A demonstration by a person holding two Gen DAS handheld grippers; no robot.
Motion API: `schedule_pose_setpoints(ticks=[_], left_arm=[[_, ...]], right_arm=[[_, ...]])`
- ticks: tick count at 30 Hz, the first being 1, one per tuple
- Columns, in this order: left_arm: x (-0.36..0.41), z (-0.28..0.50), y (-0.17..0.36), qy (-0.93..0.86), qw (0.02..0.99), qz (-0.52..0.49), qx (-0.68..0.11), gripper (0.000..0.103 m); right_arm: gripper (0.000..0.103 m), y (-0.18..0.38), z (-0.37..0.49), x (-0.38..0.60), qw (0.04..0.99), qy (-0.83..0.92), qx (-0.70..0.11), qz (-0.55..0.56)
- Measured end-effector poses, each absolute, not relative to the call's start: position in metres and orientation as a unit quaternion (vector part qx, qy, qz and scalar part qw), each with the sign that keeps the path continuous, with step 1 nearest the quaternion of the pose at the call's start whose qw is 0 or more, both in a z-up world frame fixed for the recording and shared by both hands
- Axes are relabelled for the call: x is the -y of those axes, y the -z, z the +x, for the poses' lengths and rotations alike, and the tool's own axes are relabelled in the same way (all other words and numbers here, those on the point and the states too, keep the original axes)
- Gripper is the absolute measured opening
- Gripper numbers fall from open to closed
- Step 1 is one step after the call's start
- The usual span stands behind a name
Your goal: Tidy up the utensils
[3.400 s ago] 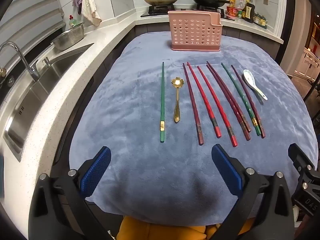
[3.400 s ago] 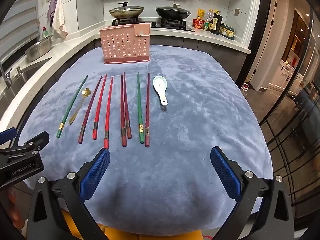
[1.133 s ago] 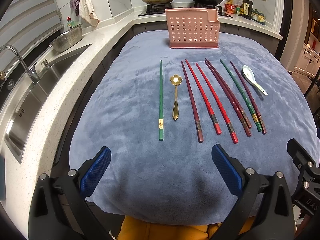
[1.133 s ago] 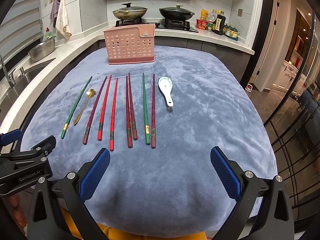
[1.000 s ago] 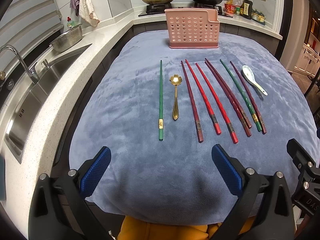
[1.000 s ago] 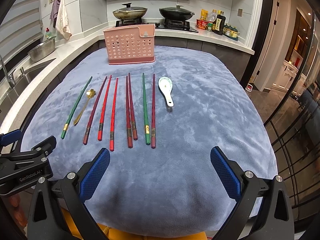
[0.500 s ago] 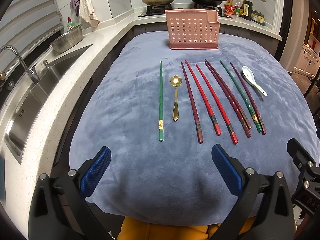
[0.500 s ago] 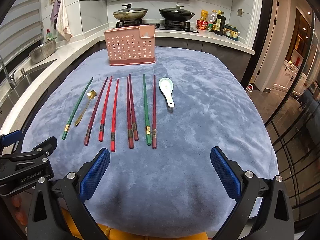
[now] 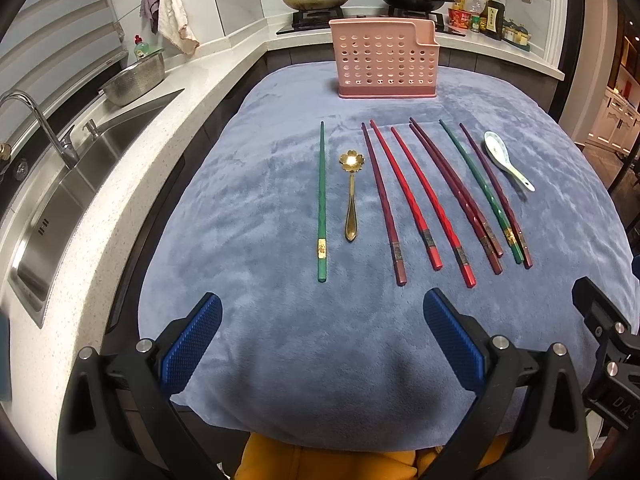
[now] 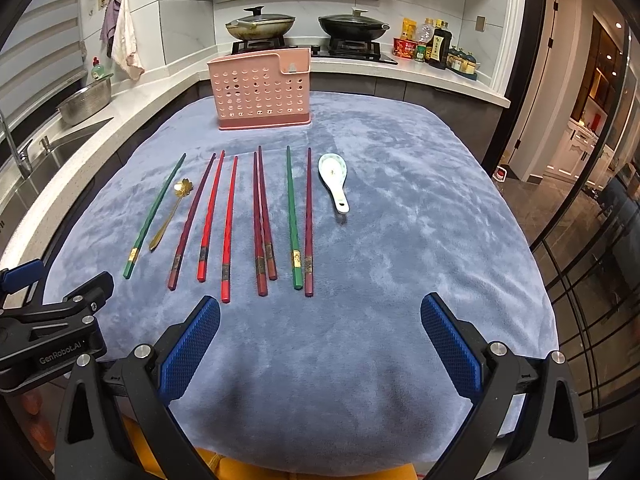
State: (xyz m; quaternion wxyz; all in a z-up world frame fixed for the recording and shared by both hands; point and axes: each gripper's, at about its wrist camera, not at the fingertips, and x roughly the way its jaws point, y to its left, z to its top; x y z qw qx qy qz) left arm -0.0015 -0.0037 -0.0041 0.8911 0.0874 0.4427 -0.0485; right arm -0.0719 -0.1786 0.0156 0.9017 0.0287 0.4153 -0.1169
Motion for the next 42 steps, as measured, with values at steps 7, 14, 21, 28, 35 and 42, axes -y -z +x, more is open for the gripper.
schedule_pose_setpoints(ticks=[7, 14, 21, 28, 35, 42], left_arm=[[0.004, -0.002, 0.004, 0.049, 0.890, 0.088, -0.444, 0.096], [-0.001, 0.004, 0.003, 0.049, 0.893, 0.078, -0.440, 0.096], [-0.038, 0.034, 0.021, 0.014, 0.892, 0.019, -0.452, 0.096], [-0.039, 0.059, 0.043, 0.011, 0.883, 0.046, -0.468, 0.090], [-0.035, 0.080, 0.071, 0.057, 0.858, 0.022, -0.510, 0.059], [-0.034, 0.081, 0.071, 0.082, 0.859, 0.018, -0.504, 0.033]], right_arm=[[0.096, -0.015, -0.072, 0.179, 0.902, 0.117, -0.415, 0.031], [0.096, -0.015, -0.069, 0.185, 0.902, 0.119, -0.412, 0.042], [0.096, -0.005, -0.059, 0.207, 0.895, 0.138, -0.421, 0.055], [0.096, 0.007, -0.040, 0.219, 0.890, 0.143, -0.430, 0.061], [0.096, 0.011, -0.010, 0.227, 0.893, 0.125, -0.426, 0.073], [0.066, 0.013, 0.038, 0.241, 0.899, 0.112, -0.414, 0.085]])
